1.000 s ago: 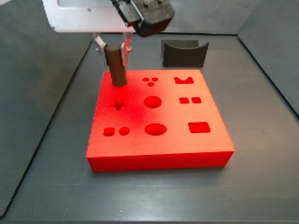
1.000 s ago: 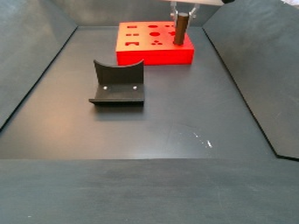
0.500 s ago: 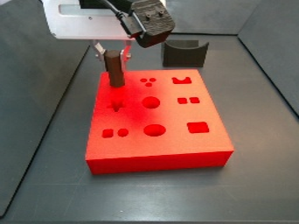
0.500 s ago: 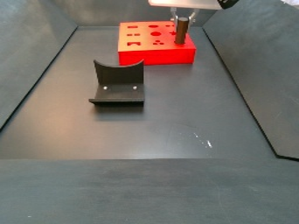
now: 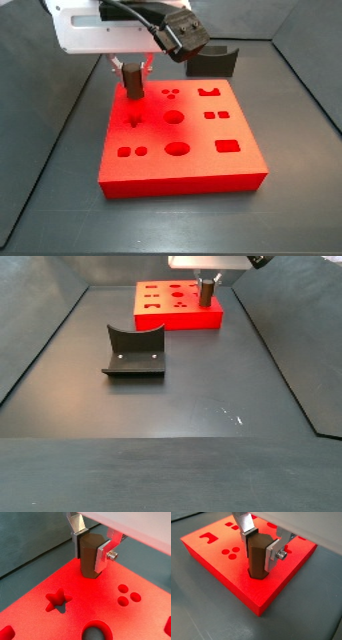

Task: Insert the hexagon object.

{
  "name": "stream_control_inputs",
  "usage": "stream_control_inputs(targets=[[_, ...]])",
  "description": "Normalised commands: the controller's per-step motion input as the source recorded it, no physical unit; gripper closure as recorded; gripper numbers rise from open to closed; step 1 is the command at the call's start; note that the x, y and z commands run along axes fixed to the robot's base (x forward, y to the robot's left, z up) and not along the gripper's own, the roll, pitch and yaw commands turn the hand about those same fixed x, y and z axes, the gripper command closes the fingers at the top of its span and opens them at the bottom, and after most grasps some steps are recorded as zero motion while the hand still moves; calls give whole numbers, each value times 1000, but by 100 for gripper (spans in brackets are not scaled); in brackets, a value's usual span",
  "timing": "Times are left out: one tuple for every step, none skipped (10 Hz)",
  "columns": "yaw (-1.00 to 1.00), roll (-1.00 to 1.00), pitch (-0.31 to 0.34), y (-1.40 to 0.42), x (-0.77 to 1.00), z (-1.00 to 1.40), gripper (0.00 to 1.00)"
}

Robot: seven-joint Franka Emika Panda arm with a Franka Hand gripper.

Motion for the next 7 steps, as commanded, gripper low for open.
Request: stream_control_inputs(targets=[[0, 47, 0, -46, 0, -980, 100], [0, 63, 0, -34, 0, -971, 100], [0, 90, 0, -54, 0, -734, 100], [0, 74, 16, -34, 0, -737, 100], [0, 59, 11, -14, 0, -789, 100], [0, 19, 0, 0, 0, 0, 100], [0, 0, 0, 0, 0, 0, 100]])
